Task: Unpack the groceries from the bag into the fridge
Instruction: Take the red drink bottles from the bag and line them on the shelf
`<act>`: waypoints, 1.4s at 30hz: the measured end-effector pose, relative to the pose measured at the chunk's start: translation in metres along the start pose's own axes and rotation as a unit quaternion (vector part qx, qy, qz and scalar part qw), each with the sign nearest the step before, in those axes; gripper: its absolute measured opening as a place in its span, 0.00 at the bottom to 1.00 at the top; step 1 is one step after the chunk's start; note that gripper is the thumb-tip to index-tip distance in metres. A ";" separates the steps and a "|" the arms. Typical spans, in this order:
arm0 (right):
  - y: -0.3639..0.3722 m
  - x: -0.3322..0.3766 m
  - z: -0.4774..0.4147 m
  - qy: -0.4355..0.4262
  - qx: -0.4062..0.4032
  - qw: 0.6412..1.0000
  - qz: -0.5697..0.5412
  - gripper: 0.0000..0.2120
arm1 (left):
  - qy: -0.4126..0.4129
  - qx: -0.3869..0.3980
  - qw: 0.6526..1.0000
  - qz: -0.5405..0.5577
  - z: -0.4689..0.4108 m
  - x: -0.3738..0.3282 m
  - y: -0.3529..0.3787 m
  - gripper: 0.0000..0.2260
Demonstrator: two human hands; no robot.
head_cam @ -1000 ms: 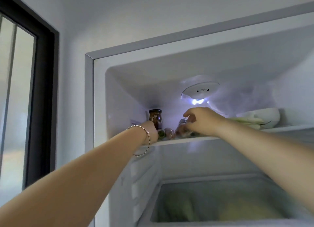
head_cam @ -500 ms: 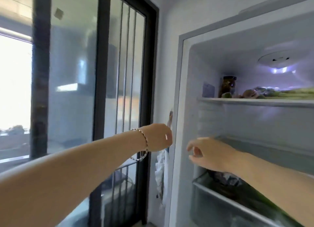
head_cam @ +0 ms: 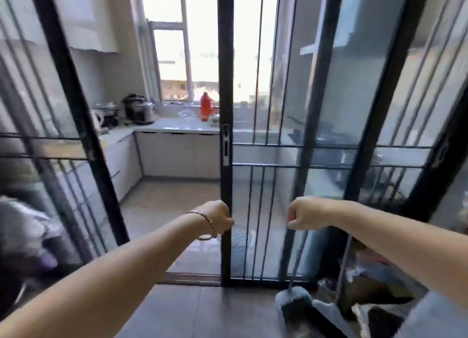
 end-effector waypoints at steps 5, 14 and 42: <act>-0.004 0.239 -0.036 -0.185 0.016 0.975 0.119 0.17 | -0.172 -0.070 0.983 0.008 0.122 0.205 -0.049 0.10; -0.006 0.622 -0.035 -0.414 0.015 0.902 0.120 0.11 | -0.409 -0.193 0.888 0.085 0.377 0.479 -0.108 0.06; -0.061 1.283 0.036 -0.749 -0.061 0.658 -0.053 0.17 | -0.604 -0.571 0.555 0.037 0.731 0.864 -0.251 0.13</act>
Point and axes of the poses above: each hand's wrist, its own z-axis away from the middle knuckle, its own y-axis out of the palm, x = y × z, the point moved 2 cm from there along -z, towards the middle knuckle, and after that the axes turned 10 degrees about z, right-handed, at the moved point
